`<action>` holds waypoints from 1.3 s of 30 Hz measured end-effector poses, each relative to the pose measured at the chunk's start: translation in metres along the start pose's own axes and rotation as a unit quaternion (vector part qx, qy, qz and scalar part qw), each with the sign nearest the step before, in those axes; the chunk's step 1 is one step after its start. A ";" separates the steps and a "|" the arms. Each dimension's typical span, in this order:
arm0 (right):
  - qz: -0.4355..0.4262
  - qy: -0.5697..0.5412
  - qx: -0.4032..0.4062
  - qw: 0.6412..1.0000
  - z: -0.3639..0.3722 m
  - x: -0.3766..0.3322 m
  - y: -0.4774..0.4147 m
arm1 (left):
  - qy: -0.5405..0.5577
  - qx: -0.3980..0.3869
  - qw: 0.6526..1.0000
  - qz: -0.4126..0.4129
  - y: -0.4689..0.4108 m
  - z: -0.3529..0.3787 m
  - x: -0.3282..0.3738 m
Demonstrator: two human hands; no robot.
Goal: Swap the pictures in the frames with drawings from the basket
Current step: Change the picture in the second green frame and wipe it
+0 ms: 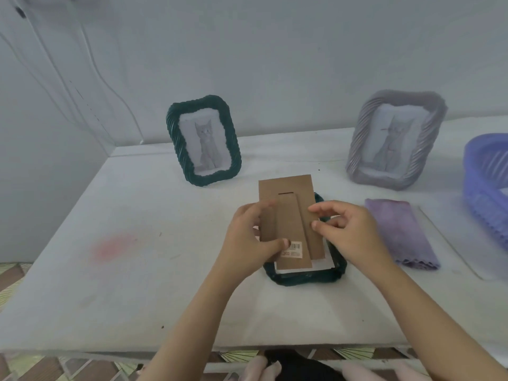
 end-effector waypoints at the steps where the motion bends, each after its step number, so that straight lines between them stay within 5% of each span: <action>1: 0.007 0.005 -0.002 1.000 -0.004 0.004 -0.003 | -0.027 -0.004 1.000 0.006 -0.002 0.005 0.002; 11: 0.031 0.044 -0.039 0.998 -0.007 0.026 -0.007 | -0.236 -0.018 0.970 0.048 -0.003 0.014 -0.006; 35: -0.084 0.242 -0.072 0.964 0.001 0.024 -0.001 | -0.292 -0.041 0.953 0.067 -0.001 0.020 -0.020; 39: -0.111 0.250 -0.079 0.959 0.004 0.024 -0.006 | -0.272 0.005 0.957 0.101 -0.008 0.015 -0.017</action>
Point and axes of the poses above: each hand's wrist, its own y-axis away from the middle knuckle, its own z-axis out of the palm, x = y × z, the point moved 10 cm from there along -y, towards the middle knuckle, and after that the axes turned 9 degrees about x, right-handed, at the moved point
